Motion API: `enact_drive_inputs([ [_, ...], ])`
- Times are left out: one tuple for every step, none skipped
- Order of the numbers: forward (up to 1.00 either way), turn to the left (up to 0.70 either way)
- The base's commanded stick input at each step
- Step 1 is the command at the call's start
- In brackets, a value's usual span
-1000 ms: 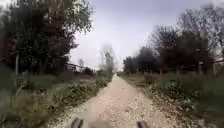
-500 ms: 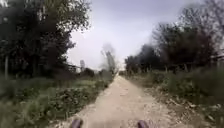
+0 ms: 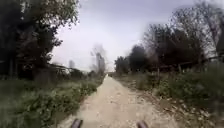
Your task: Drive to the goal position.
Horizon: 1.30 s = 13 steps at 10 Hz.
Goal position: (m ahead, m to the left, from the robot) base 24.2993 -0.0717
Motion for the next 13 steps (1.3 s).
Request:
enact_drive_inputs([
  [0.85,-0.34],
  [0.85,-0.23],
  [0.85,-0.03],
  [0.85,0.0],
  [0.85,0.0],
  [0.85,0.0],
  [0.85,0.0],
  [0.85,-0.16],
  [0.85,-0.34],
  [0.85,-0.3],
  [0.85,-0.12],
  [0.85,0.0],
  [0.85,0.0],
])
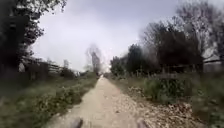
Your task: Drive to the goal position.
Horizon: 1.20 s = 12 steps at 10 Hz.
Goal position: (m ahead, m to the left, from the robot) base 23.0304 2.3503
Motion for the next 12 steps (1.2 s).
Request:
enact_drive_inputs([
  [0.85,0.0],
  [0.85,0.0],
  [0.85,0.0],
  [0.85,0.0],
  [0.85,0.0],
  [0.85,0.0],
  [0.85,0.0],
  [0.85,0.0],
  [0.85,0.0],
  [0.85,0.0],
  [0.85,0.0],
  [0.85,0.0],
])
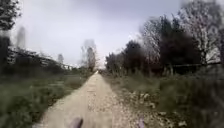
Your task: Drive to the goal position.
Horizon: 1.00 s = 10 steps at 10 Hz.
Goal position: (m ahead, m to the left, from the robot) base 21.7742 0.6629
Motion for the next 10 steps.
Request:
enact_drive_inputs([
  [0.85,0.0],
  [0.85,0.0],
  [0.85,0.0],
  [0.85,0.0],
  [0.85,0.0],
  [0.85,0.0],
  [0.85,0.0],
  [0.85,0.0],
  [0.85,0.0],
  [0.85,0.0],
])
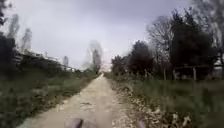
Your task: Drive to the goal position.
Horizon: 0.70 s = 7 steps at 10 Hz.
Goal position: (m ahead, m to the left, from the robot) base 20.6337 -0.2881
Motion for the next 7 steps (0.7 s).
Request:
enact_drive_inputs([
  [0.85,0.0],
  [0.85,0.0],
  [0.85,0.0],
  [0.85,0.0],
  [0.85,0.0],
  [0.85,0.0],
  [0.85,0.0],
])
